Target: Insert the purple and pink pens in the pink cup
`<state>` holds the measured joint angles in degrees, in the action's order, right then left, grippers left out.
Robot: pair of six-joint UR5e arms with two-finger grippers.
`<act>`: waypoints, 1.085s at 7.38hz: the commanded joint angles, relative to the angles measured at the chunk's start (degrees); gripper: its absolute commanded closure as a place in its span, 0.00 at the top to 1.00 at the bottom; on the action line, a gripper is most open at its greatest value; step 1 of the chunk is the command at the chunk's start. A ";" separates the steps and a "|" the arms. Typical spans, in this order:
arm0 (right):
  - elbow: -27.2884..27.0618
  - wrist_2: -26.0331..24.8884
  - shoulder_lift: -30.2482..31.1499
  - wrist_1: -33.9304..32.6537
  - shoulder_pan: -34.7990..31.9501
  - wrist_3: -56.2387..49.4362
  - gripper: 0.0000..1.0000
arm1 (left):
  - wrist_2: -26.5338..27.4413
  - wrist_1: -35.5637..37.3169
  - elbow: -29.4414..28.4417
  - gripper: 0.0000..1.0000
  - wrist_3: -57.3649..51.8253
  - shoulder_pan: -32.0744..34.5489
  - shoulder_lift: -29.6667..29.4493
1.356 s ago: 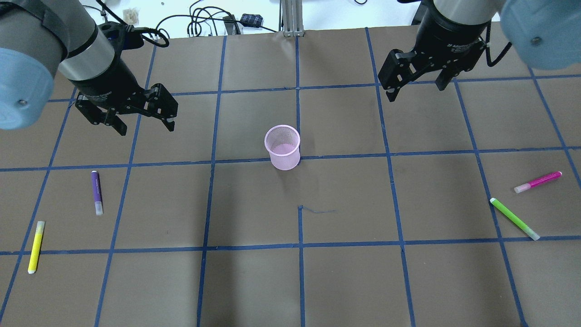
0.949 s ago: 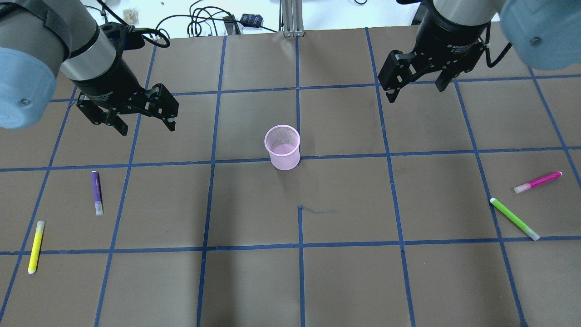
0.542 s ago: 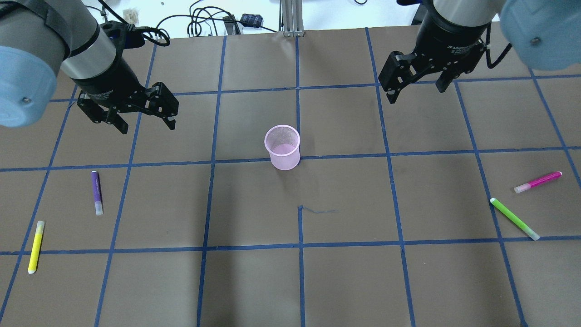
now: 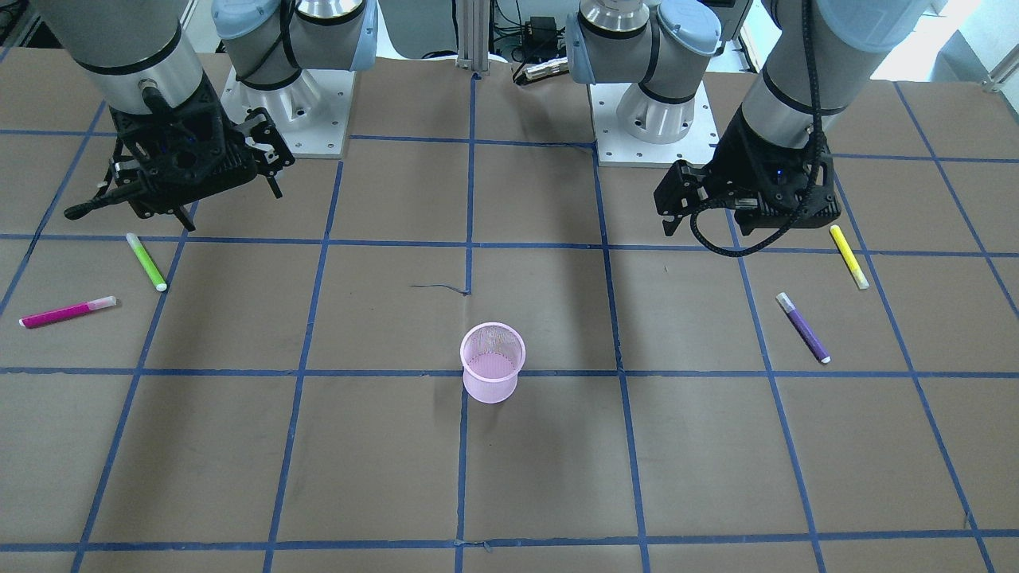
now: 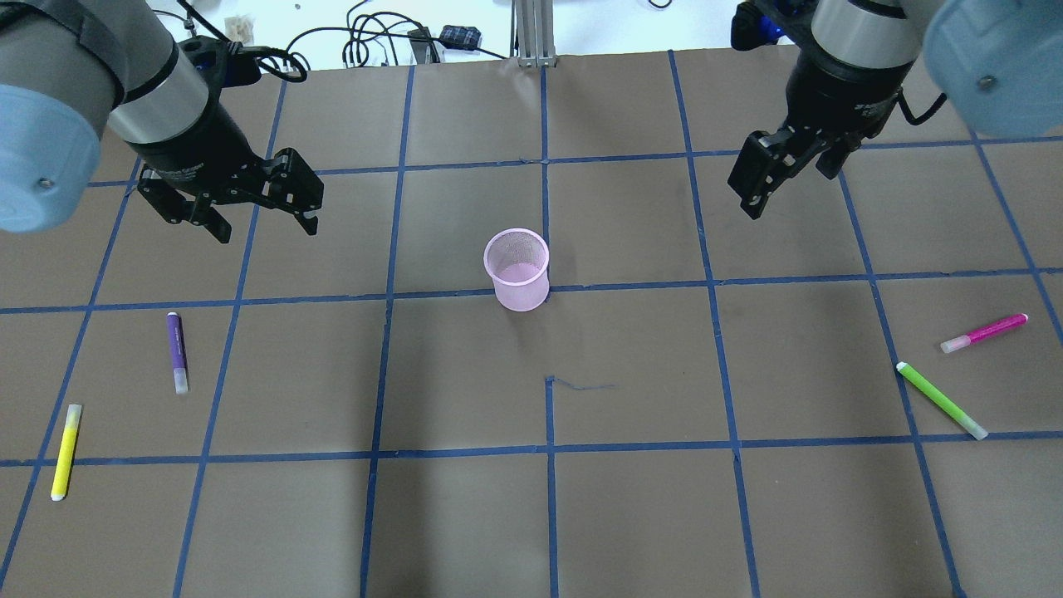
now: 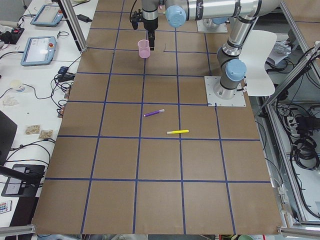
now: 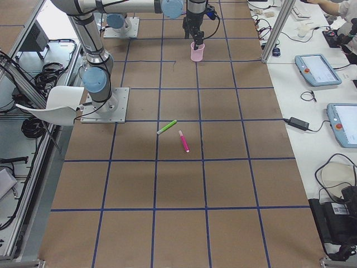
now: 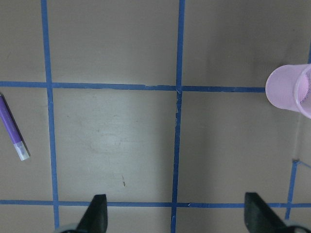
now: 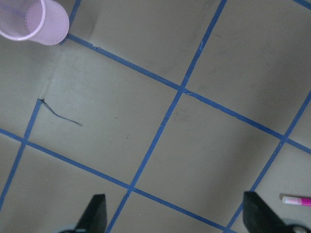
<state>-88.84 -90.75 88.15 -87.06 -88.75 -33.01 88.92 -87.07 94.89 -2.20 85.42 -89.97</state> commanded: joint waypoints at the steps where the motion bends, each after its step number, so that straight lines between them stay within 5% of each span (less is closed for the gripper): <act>1: -2.29 0.04 0.01 0.13 9.76 -22.35 1.00 | -0.06 -0.03 0.03 1.00 0.00 -0.08 0.06; 4: -7.30 0.13 -0.17 -2.40 23.32 -44.61 1.00 | -0.23 0.06 0.03 1.00 0.00 0.01 -0.12; 8: -10.65 1.01 -8.40 -17.33 39.41 -79.06 1.00 | 0.11 -0.29 0.03 1.00 0.00 -0.17 0.23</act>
<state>-98.79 -90.08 83.12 -99.72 -54.01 -101.23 88.78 -87.21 94.89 -2.20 85.33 -89.67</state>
